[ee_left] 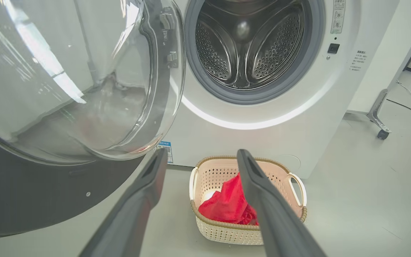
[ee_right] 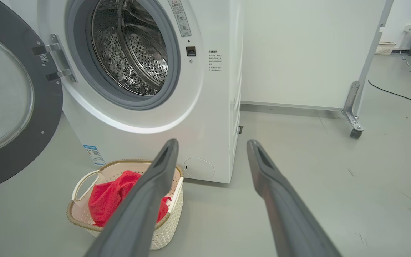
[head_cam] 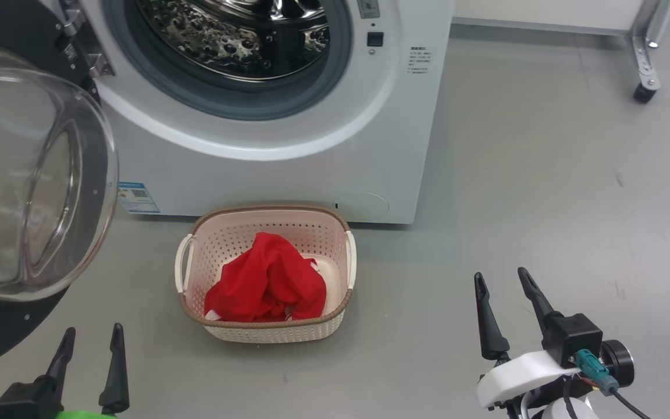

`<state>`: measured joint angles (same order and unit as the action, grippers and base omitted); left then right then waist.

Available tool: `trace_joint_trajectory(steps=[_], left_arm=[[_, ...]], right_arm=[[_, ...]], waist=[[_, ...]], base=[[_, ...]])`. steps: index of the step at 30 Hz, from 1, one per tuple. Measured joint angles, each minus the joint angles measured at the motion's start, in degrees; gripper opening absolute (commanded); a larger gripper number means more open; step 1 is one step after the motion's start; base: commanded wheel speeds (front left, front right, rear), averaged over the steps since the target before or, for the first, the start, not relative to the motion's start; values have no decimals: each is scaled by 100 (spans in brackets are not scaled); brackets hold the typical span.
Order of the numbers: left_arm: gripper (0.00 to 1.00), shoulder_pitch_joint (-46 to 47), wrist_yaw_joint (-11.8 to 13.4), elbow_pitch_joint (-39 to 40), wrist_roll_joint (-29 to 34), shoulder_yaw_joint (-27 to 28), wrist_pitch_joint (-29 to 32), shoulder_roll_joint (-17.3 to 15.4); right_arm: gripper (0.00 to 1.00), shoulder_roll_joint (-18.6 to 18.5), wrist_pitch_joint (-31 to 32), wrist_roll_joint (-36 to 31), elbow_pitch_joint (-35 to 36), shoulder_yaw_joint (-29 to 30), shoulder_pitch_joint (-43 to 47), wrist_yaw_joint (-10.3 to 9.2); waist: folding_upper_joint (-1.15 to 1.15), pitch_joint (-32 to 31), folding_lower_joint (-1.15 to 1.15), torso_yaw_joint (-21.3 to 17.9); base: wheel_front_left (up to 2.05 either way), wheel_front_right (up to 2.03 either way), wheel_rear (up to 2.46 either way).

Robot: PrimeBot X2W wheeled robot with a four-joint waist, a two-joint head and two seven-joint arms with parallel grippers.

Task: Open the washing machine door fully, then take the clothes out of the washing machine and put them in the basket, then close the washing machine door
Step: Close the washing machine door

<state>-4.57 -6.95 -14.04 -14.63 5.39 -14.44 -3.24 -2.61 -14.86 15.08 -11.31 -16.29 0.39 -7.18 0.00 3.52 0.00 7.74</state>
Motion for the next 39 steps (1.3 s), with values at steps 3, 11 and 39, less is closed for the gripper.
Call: trace_joint_trajectory(steps=[3,11,39], left_arm=[[100,0,-1,-5,-11,63,0,4],[100,-3,-1,-177,-96,288,0,23],[100,76,-18,-506,-446,920,1,98]], right_arm=[[100,1,0,0,-48,-78,-23,3],[100,-3,1,0,-241,-301,-234,64],[100,-32,0,19,-837,-1103,-1011,252]], waist=[[0,12,0,142],[0,58,0,734],[0,313,0,2364]], base=[[0,0,0],[0,0,0],[0,0,0]])
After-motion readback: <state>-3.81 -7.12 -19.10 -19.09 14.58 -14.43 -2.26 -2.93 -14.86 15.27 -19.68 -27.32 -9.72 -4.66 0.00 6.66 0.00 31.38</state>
